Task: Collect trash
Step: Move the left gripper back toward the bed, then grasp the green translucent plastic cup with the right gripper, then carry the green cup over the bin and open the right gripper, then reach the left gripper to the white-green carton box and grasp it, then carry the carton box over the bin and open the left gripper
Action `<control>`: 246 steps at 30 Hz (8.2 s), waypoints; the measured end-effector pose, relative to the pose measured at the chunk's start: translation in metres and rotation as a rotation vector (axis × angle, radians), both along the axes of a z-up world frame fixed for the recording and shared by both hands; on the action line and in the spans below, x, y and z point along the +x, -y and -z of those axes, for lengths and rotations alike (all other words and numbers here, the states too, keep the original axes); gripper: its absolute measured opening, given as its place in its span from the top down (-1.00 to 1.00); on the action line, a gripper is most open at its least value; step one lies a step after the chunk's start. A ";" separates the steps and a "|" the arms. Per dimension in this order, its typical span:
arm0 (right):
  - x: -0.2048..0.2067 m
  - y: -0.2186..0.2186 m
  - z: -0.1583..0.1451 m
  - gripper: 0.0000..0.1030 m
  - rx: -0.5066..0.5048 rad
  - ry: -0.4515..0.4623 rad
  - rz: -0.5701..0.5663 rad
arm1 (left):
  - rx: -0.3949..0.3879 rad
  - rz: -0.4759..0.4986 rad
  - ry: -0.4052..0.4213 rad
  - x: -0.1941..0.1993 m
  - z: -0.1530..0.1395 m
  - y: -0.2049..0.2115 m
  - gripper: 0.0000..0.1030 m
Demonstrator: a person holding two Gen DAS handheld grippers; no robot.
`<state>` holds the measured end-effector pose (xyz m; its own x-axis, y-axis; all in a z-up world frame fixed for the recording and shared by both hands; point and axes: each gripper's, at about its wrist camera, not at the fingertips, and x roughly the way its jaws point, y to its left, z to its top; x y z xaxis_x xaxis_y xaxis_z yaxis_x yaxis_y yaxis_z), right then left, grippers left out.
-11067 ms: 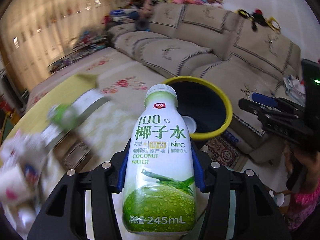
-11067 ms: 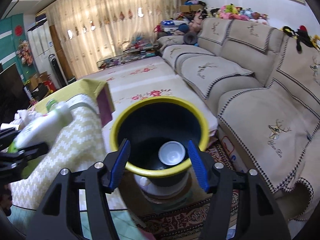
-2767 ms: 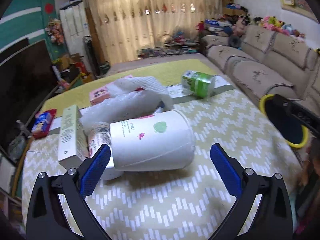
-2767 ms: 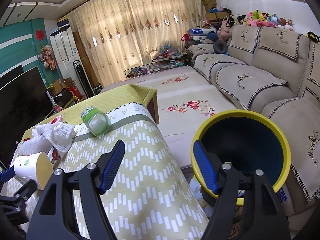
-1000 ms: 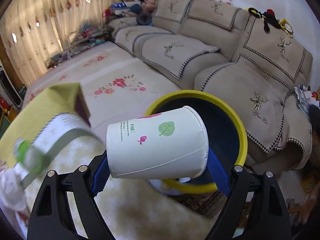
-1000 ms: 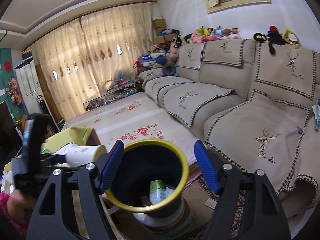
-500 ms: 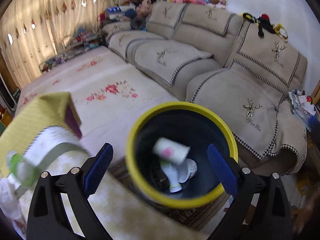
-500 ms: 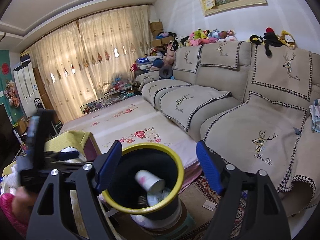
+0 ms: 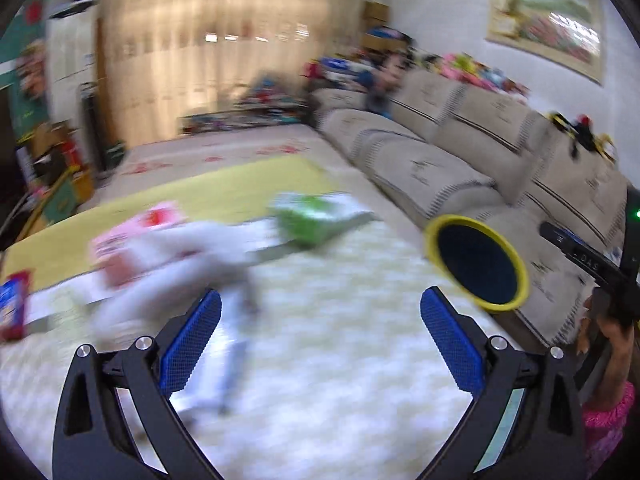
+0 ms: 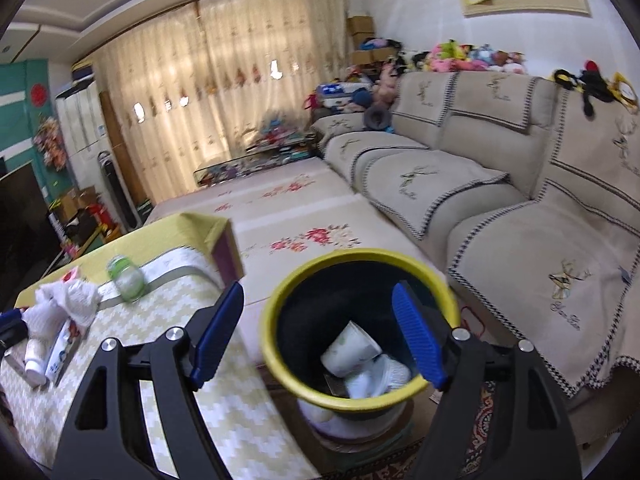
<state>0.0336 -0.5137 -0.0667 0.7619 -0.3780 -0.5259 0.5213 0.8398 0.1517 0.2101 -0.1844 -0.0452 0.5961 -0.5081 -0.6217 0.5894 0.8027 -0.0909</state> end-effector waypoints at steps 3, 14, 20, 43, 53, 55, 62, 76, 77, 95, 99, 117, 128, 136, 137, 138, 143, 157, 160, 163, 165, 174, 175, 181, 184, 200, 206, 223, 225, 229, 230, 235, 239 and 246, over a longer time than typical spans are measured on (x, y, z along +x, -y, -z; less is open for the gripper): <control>0.019 -0.016 0.002 -0.42 -0.001 -0.017 -0.043 | 0.008 -0.116 0.062 0.009 -0.003 -0.060 -0.91; 0.128 -0.087 -0.003 -0.42 0.012 -0.081 -0.371 | -0.086 -0.296 0.111 0.044 0.023 -0.176 -0.91; 0.189 -0.123 0.012 -0.42 -0.008 -0.172 -0.531 | -0.107 -0.327 0.083 0.053 0.032 -0.187 -0.91; 0.291 -0.132 0.059 -0.25 0.100 -0.315 -0.637 | -0.144 -0.308 0.054 0.048 0.039 -0.176 -0.91; 0.267 -0.128 0.060 -0.15 0.129 -0.265 -0.632 | -0.138 -0.303 0.050 0.048 0.043 -0.171 -0.91; 0.260 -0.128 0.056 -0.14 0.131 -0.258 -0.636 | -0.138 -0.301 0.048 0.048 0.043 -0.171 -0.91; 0.232 -0.139 0.049 -0.11 0.140 -0.279 -0.667 | -0.130 -0.295 0.046 0.048 0.045 -0.169 -0.91; 0.152 -0.133 0.018 0.00 0.137 -0.203 -0.660 | -0.120 -0.289 0.042 0.046 0.048 -0.166 -0.91; 0.149 -0.133 0.017 0.00 0.140 -0.200 -0.659 | -0.119 -0.289 0.042 0.046 0.049 -0.166 -0.91; 0.098 0.004 0.007 0.00 0.105 -0.161 -0.273 | -0.111 -0.284 0.044 0.046 0.047 -0.163 -0.91; 0.091 0.047 0.031 0.00 0.121 -0.217 -0.158 | -0.105 -0.280 0.044 0.045 0.048 -0.162 -0.91; 0.090 0.090 0.100 -0.03 0.155 -0.345 -0.031 | -0.102 -0.274 0.041 0.044 0.046 -0.157 -0.91; 0.083 0.038 0.053 -0.13 0.115 -0.196 -0.090 | -0.103 -0.275 0.044 0.043 0.046 -0.157 -0.91; 0.092 -0.020 0.030 -0.27 0.083 -0.107 -0.192 | -0.108 -0.275 0.047 0.043 0.046 -0.158 -0.91; 0.093 -0.028 0.029 -0.27 0.075 -0.102 -0.203 | -0.109 -0.275 0.048 0.043 0.046 -0.158 -0.91; 0.093 -0.034 0.029 -0.27 0.069 -0.096 -0.209 | -0.112 -0.272 0.050 0.042 0.046 -0.157 -0.91; 0.094 -0.061 0.026 -0.31 0.047 -0.056 -0.225 | -0.118 -0.264 0.059 0.038 0.044 -0.155 -0.91; 0.098 -0.075 0.038 -0.46 0.041 -0.078 -0.238 | -0.020 -0.202 -0.006 0.035 0.062 -0.120 -0.91; 0.099 -0.075 0.039 -0.46 0.045 -0.078 -0.237 | -0.019 -0.230 -0.041 0.040 0.067 -0.124 -0.78; 0.101 -0.071 0.039 -0.47 0.064 -0.080 -0.232 | -0.017 -0.262 -0.063 0.045 0.071 -0.128 -0.53; 0.101 -0.067 0.040 -0.47 0.079 -0.080 -0.229 | -0.034 -0.266 -0.085 0.045 0.073 -0.131 -0.43; 0.100 -0.065 0.040 -0.47 0.088 -0.074 -0.233 | 0.004 -0.327 -0.130 0.052 0.082 -0.138 -0.03; 0.100 -0.064 0.041 -0.47 0.091 -0.075 -0.235 | 0.013 -0.332 -0.134 0.054 0.084 -0.138 0.04; 0.100 -0.061 0.041 -0.48 0.106 -0.072 -0.242 | 0.019 -0.369 -0.143 0.061 0.091 -0.144 0.23; 0.100 -0.062 0.041 -0.48 0.101 -0.074 -0.246 | 0.021 -0.377 -0.131 0.061 0.090 -0.145 0.34; 0.102 -0.066 0.041 -0.49 0.096 -0.079 -0.253 | 0.034 -0.423 -0.052 0.037 0.060 -0.165 0.42; 0.099 -0.070 0.039 -0.57 0.073 -0.058 -0.259 | 0.025 -0.397 -0.032 0.013 0.037 -0.165 0.42; 0.001 -0.028 -0.020 -0.69 -0.084 0.074 -0.109 | -0.021 -0.016 -0.032 -0.005 -0.011 -0.015 0.42; -0.010 -0.016 -0.020 -0.70 -0.086 0.067 -0.078 | -0.019 0.053 -0.046 -0.005 -0.008 0.021 0.42; -0.033 0.014 -0.012 -0.70 -0.067 0.048 -0.005 | -0.005 0.164 -0.068 -0.005 -0.002 0.087 0.42; -0.040 0.023 -0.011 -0.70 -0.059 0.046 0.017 | 0.003 0.188 -0.072 -0.006 0.000 0.103 0.42; -0.064 0.055 -0.007 -0.70 -0.041 0.054 0.089 | 0.068 0.314 -0.097 -0.006 0.015 0.197 0.42; -0.075 0.071 -0.002 -0.70 -0.029 0.058 0.124 | 0.111 0.391 -0.139 -0.005 0.032 0.258 0.42; -0.091 0.090 0.008 -0.70 -0.004 0.054 0.159 | 0.173 0.483 -0.237 -0.008 0.072 0.351 0.42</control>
